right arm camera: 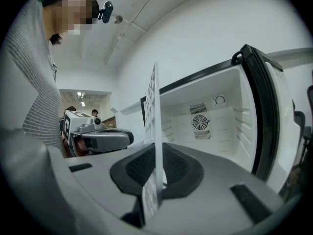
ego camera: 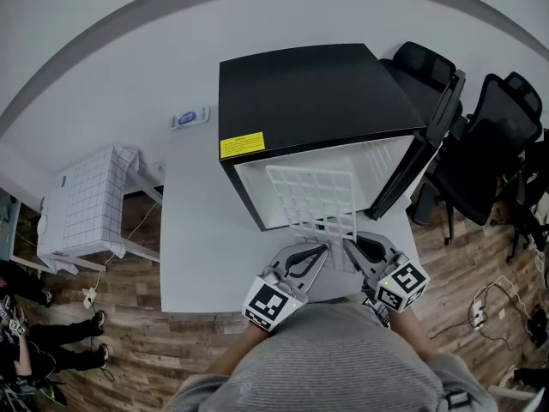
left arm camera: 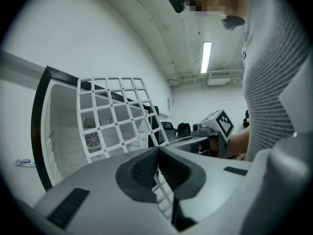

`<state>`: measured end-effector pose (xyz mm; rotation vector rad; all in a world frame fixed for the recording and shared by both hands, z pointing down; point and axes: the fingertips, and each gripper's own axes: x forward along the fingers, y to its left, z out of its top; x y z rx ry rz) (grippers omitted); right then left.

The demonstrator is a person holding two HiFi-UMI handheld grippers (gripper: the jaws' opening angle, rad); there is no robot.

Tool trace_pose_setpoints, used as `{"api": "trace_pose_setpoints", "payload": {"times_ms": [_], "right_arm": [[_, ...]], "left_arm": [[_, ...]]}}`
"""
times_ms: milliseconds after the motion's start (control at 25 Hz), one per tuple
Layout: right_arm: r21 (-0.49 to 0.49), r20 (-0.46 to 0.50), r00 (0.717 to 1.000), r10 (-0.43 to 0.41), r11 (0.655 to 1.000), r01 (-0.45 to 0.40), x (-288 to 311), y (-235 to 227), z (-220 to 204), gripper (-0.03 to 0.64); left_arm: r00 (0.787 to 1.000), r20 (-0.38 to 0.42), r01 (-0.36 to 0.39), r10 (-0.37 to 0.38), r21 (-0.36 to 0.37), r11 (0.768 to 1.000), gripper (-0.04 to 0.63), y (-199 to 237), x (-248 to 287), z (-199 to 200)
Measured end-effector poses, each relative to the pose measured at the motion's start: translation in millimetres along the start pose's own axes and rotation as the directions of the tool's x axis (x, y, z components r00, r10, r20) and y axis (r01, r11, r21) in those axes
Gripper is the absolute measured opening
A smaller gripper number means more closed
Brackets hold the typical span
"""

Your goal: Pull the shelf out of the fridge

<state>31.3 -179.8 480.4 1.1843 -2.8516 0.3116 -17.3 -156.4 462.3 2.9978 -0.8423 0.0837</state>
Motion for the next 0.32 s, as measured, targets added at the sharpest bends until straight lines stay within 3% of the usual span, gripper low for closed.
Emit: {"api": "trace_pose_setpoints", "payload": {"times_ms": [320], "right_arm": [[-0.008,-0.003,1.000,0.003,1.000,-0.003,2.0,1.3,-0.6,0.035]], "left_arm": [[1.000,0.002,-0.004,0.004,0.004,1.000,0.011,2.1,-0.7,-0.9]]}}
